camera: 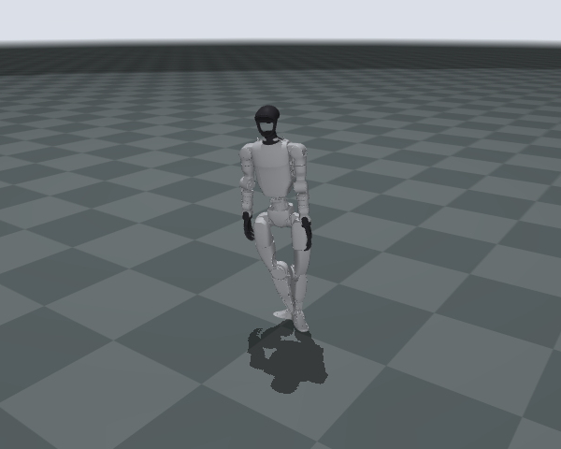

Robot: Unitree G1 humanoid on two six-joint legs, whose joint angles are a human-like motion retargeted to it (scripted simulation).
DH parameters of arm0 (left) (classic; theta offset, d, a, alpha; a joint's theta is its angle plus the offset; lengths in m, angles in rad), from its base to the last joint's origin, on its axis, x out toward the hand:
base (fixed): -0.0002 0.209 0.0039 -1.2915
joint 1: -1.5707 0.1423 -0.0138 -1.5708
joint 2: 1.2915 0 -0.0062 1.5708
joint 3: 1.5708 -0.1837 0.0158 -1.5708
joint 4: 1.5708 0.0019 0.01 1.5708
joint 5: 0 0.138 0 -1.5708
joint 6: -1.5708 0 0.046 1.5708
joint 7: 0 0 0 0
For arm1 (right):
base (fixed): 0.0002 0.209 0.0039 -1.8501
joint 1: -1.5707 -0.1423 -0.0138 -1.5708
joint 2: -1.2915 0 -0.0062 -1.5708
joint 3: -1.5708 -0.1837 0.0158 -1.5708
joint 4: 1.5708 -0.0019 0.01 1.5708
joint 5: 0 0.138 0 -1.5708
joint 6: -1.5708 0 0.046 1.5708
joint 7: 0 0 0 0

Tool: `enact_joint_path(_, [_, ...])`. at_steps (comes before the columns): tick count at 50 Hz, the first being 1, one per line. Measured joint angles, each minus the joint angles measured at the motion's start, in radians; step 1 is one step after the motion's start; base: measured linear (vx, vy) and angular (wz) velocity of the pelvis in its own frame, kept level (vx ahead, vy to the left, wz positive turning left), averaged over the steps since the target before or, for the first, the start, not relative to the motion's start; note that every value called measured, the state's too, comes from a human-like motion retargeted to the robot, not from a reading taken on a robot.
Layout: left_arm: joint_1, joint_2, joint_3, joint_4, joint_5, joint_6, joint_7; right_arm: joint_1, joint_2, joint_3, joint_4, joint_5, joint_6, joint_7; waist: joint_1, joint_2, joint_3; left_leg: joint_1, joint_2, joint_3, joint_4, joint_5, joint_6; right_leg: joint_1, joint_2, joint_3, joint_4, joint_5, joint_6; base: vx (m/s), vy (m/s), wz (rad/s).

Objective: Upper body actions

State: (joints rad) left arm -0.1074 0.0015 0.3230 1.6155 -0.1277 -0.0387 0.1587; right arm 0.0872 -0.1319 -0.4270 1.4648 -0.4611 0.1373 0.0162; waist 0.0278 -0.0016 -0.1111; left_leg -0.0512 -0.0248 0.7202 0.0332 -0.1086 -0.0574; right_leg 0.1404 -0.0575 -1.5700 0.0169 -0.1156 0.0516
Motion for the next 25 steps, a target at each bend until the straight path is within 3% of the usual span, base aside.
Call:
enact_joint_path(5, [0.004,0.004,-0.003,-0.006,0.027,-0.003,0.013,0.007,0.007,-0.016,-0.01,0.047,-0.023,-0.007,-0.002,0.033,0.023,-0.015,-0.01,-0.183,0.01,-0.024,0.034,0.074,0.017,0.0,0.061,0.087,-0.027,-0.02,0.23,1.31])
enact_joint_path(8, [0.004,0.004,-0.018,-0.013,0.038,0.004,-0.011,0.028,0.006,-0.007,-0.012,0.029,-0.019,-0.002,-0.04,0.082,0.036,-0.012,0.027,-0.297,0.025,-0.029,0.047,0.125,0.027,0.009,0.156,0.182,-0.116,0.1,0.21,2.1])
enact_joint_path(10, [0.004,0.011,-0.022,-0.016,0.047,0.019,-0.035,0.032,0.008,0.007,-0.01,0.012,-0.011,-0.009,-0.071,0.131,0.06,0.0,0.082,-0.357,0.038,-0.031,0.046,0.141,0.008,0.089,0.284,0.233,-0.215,0.09,0.19,1.91])
enact_joint_path(12, [-0.004,0.027,-0.017,-0.021,0.06,0.042,-0.065,0.016,0.012,0.026,-0.009,0.009,-0.008,-0.009,-0.087,0.134,0.098,0.014,0.089,-0.394,0.05,-0.036,0.052,0.093,-0.101,0.278,0.511,0.214,-0.248,0.01,0.11,1.33])
enact_joint_path(14, [-0.011,0.044,-0.019,-0.02,0.076,0.061,-0.094,0.003,0.022,0.042,-0.016,0.011,-0.012,-0.004,-0.111,0.089,0.11,0.01,0.036,-0.425,0.04,-0.025,0.069,-0.066,-0.191,0.568,0.687,0.171,-0.188,-0.03,0.06,1.52])
enact_joint_path(17, [-0.014,0.073,-0.016,-0.008,0.101,0.092,-0.141,-0.017,0.039,0.062,-0.035,0.009,-0.019,0.005,-0.148,0.051,0.11,-0.015,-0.009,-0.474,0.028,-0.006,0.088,-0.241,-0.171,0.854,0.744,0.121,-0.119,-0.05,-0.01,1.48])
enact_joint_path(25, [0.012,0.093,-0.011,0.007,0.103,0.123,-0.158,-0.056,0.058,0.1,-0.08,0.016,-0.038,0.016,-0.218,0.009,0.129,-0.031,-0.085,-0.62,-0.001,0.038,0.107,-0.356,-0.094,1.187,0.344,0.006,-0.061,-0.01,-0.07,1.29])
